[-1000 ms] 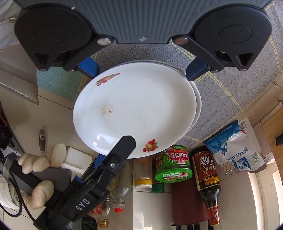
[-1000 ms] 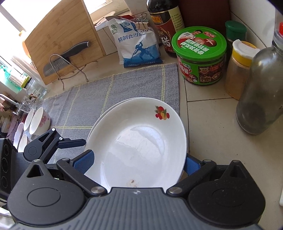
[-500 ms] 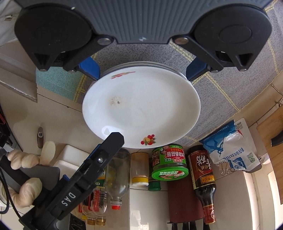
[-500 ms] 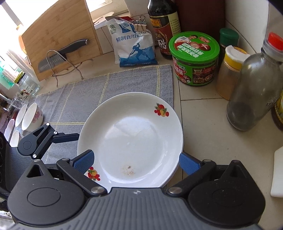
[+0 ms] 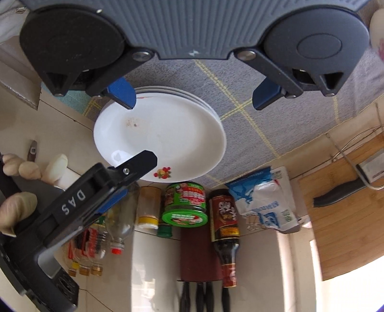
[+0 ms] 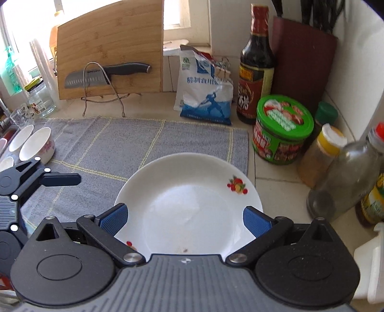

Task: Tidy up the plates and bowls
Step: 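Lower the held plate onto the plate stack and open the right gripper, then move the right gripper to a white bowl's rim and grasp it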

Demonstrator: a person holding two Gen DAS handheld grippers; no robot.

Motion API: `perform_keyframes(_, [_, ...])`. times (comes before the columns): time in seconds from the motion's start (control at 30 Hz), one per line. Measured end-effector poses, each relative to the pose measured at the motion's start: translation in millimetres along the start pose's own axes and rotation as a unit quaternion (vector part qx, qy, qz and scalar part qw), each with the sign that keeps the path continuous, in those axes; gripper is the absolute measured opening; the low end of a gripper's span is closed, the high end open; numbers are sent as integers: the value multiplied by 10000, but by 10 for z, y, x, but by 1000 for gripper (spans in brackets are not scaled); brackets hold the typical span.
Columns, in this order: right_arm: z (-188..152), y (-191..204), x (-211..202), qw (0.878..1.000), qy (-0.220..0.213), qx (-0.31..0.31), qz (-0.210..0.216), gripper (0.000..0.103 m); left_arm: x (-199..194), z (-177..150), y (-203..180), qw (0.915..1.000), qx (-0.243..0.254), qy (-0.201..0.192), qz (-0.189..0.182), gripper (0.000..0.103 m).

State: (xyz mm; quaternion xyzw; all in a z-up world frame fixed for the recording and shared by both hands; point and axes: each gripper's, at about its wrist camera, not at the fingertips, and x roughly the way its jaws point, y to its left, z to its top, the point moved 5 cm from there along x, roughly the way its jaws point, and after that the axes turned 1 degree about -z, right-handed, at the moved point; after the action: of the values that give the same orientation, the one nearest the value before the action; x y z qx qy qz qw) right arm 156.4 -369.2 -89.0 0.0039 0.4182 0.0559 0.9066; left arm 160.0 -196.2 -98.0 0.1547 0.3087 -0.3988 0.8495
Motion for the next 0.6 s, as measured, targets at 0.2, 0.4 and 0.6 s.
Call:
perform_keyframes(0.2, [85, 494, 165, 9963, -414, -723, 194, 103, -373, -259, 261, 9903, -752, 59, 1167, 102])
perform_keyframes(0.4, [91, 1096, 311, 9905, -422, -1119, 682, 103, -870, -663, 543, 9702, -1349, 114, 2010, 102])
perform_keyframes(0.6, [107, 1777, 317, 9840, -494, -1401, 979, 103, -1359, -1037, 936, 9600, -1457, 134, 2388, 102])
